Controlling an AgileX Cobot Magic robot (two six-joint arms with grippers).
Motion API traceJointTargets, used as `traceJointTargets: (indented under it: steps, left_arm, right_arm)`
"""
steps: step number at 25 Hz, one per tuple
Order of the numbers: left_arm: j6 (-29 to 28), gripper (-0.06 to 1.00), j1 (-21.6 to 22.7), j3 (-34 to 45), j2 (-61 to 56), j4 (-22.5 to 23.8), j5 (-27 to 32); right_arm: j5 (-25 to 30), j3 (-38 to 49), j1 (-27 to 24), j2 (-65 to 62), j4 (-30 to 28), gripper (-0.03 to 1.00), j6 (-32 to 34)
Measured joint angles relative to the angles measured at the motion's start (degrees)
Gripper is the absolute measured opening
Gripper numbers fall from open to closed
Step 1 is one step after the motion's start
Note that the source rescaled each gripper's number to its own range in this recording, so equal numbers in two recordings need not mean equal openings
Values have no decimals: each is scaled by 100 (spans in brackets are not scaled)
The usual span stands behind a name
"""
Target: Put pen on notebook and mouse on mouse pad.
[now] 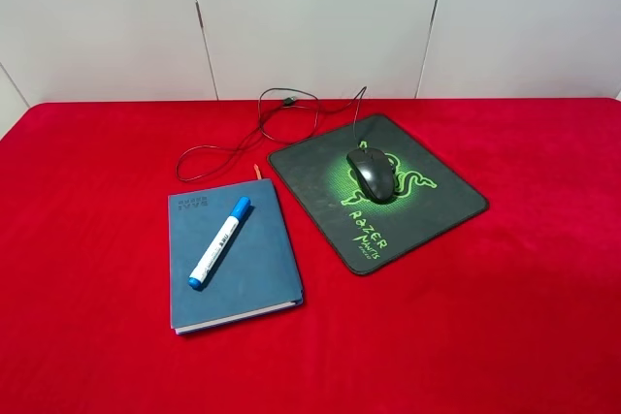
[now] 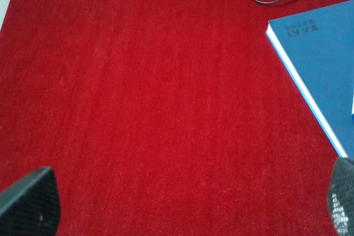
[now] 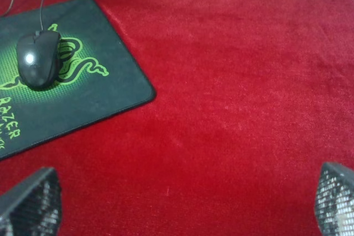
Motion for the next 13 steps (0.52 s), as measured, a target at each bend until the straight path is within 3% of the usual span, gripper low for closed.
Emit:
traceJointTargets:
  steps: [13]
  left_arm:
    - [0, 95, 0, 0, 0, 0, 0]
  right_arm:
    - [-5, 0, 0, 0, 6, 100, 0]
